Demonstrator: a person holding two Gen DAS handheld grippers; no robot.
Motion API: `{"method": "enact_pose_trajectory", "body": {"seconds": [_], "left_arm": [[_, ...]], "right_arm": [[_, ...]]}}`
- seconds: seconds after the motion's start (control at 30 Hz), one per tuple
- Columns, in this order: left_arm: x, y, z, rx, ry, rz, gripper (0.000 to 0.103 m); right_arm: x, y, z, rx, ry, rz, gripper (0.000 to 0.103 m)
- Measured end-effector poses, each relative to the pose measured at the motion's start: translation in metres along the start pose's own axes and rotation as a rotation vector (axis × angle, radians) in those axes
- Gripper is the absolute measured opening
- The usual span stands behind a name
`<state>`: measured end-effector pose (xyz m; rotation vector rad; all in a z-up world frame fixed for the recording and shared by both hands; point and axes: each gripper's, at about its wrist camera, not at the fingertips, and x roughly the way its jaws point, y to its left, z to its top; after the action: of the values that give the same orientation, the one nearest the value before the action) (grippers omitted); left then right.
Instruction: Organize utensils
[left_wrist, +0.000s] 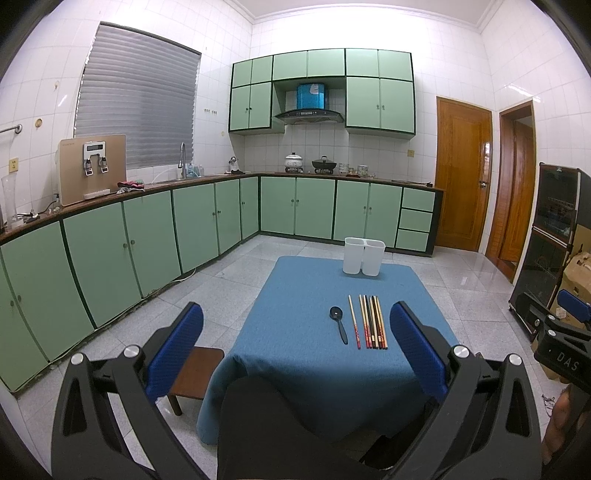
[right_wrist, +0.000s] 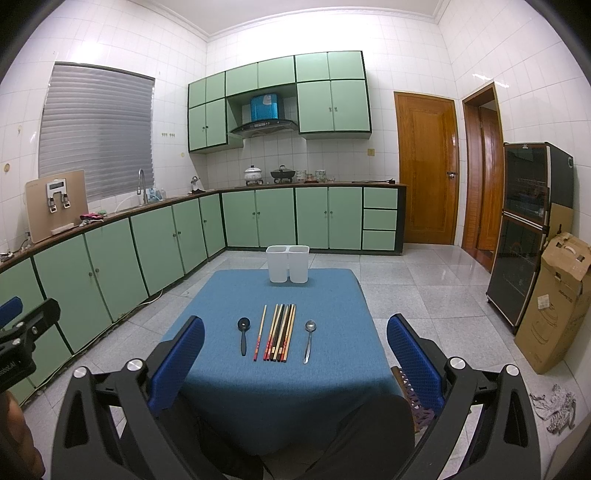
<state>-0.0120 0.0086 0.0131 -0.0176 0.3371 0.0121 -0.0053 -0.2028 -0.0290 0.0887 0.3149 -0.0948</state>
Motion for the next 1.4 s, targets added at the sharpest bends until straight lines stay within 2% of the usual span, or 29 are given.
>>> {"method": "enact_pose_trajectory", "body": {"seconds": [0.73, 1.0, 1.1, 1.2, 1.4], "left_arm": [[0.001, 0.001, -0.001, -0.001, 0.003, 0.0, 0.098], [0.022, 0.0, -0.007, 0.004, 0.041, -0.003, 0.098], [0.05, -0.005, -0.009, 0.023, 0.08, -0.028, 0.098], [0.101, -0.007, -0.019, 0.028, 0.152, -0.073, 0.098], [0.211, -0.013, -0.054, 0.052, 0.354, -0.116, 0.098]], "right_arm": [[0.001, 0.001, 0.001, 0.0, 0.003, 0.001, 0.097], [0.014, 0.004, -0.006, -0.002, 0.029, -0.006, 0.097], [0.035, 0.001, -0.012, -0.013, 0.044, -0.016, 0.097], [0.072, -0.005, -0.02, -0.025, 0.099, -0.027, 0.097], [0.158, -0.016, -0.043, -0.006, 0.256, -0.016, 0.097]]}}
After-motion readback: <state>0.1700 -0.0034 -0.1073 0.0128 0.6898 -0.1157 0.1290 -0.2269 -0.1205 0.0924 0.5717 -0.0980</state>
